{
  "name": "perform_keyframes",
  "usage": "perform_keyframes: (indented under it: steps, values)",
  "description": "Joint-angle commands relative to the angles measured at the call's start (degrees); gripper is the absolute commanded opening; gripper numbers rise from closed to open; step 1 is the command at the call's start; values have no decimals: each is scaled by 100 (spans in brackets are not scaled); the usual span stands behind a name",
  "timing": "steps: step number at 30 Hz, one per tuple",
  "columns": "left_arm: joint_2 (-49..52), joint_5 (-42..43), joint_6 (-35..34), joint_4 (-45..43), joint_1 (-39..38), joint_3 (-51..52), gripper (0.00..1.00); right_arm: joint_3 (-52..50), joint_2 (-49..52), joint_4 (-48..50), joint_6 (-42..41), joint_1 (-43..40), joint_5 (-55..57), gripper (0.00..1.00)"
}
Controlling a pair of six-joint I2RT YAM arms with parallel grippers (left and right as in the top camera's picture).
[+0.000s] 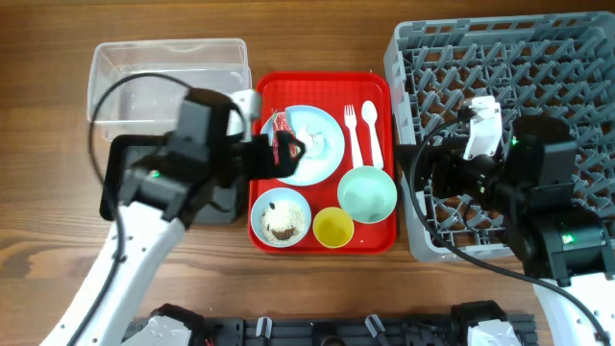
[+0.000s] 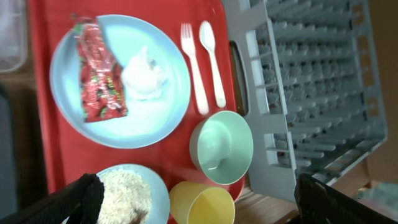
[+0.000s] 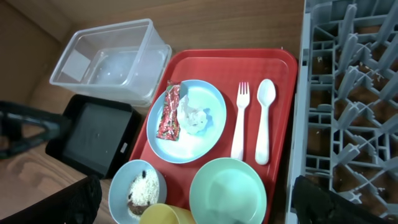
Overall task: Sort waste into correct bins and load items into the dishwasher rack
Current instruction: 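Reach left gripper to the yellow cup and grasp it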
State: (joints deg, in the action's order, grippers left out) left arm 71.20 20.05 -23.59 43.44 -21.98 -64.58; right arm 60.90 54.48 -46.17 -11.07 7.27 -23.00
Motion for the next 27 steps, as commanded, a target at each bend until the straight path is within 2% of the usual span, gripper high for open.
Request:
perform_keyframes:
  steps: [1, 5, 8, 16, 20, 27]
  values:
    - [280, -463, 90, 52, -612, -68, 96, 114, -37, 4, -114, -17, 142, 100]
    - [787, -994, 66, 376, -1217, -37, 83, 114, -31, -39, -439, -17, 439, 100]
    - [1215, -990, 17, 448, -1567, -26, 78, 114, -31, -44, -590, -17, 675, 99]
    - [1943, -1032, -133, 542, -2159, -26, 48, 114, -31, -46, -590, -17, 671, 100]
    - [1989, -1047, -258, 634, -2382, -26, 43, 111, -31, -44, -590, -17, 671, 100]
    - [2094, -1641, -258, 654, -2789, -20, 46, 111, -4, -39, -592, -17, 671, 100]
